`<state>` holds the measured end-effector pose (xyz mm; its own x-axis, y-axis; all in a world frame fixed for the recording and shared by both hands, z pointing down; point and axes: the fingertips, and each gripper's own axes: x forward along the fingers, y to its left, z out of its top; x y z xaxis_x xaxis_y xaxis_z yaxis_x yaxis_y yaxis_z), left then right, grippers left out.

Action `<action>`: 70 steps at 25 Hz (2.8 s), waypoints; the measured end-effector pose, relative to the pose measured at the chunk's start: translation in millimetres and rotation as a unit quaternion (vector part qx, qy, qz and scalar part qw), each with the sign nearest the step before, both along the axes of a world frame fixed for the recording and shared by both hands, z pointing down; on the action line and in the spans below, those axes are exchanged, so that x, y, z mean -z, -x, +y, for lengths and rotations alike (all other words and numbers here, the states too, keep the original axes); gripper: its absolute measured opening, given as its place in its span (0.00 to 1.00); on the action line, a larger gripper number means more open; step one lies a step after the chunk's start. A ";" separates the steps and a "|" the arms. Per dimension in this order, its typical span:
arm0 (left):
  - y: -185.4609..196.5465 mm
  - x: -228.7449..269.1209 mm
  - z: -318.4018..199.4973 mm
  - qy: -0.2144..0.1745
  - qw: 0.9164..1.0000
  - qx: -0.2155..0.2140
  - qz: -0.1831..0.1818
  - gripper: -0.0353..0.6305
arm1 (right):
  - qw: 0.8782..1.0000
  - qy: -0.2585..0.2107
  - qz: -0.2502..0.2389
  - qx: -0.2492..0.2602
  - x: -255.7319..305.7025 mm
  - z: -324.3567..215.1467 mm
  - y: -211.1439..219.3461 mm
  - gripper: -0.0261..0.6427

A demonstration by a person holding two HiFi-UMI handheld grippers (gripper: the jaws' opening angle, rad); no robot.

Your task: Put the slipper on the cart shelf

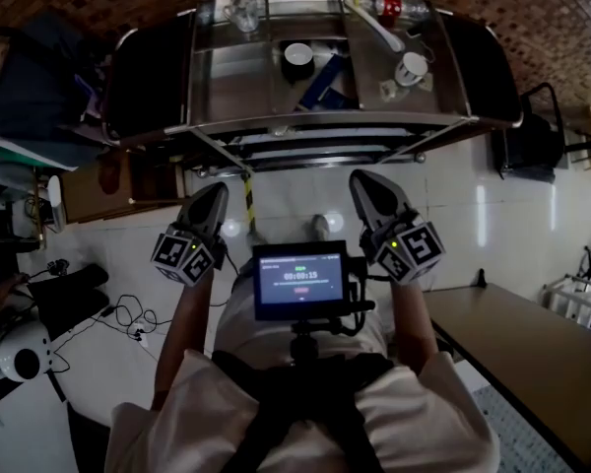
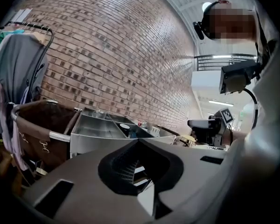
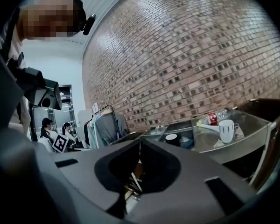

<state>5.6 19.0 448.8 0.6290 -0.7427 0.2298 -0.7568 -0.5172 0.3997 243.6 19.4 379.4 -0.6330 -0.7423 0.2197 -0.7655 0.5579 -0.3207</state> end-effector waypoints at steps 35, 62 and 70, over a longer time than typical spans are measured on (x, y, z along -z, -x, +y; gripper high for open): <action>-19.1 -32.6 2.5 0.046 0.998 -0.020 -0.032 0.06 | 0.999 0.030 0.018 -0.024 -40.8 0.7 8.2 0.06; -6.4 -38.0 -0.1 0.073 0.995 0.041 -0.047 0.06 | 0.999 0.043 0.016 0.005 -63.3 -12.9 13.1 0.06; 0.5 -42.7 2.8 0.076 0.995 0.043 -0.040 0.06 | 0.998 0.057 0.034 0.019 -76.9 -20.5 26.6 0.06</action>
<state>5.2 21.8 491.5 0.5399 -0.7461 0.3897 -0.8279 -0.3872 0.4057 217.0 -1.1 456.3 -0.6411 -0.6855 0.3452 -0.7666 0.5499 -0.3316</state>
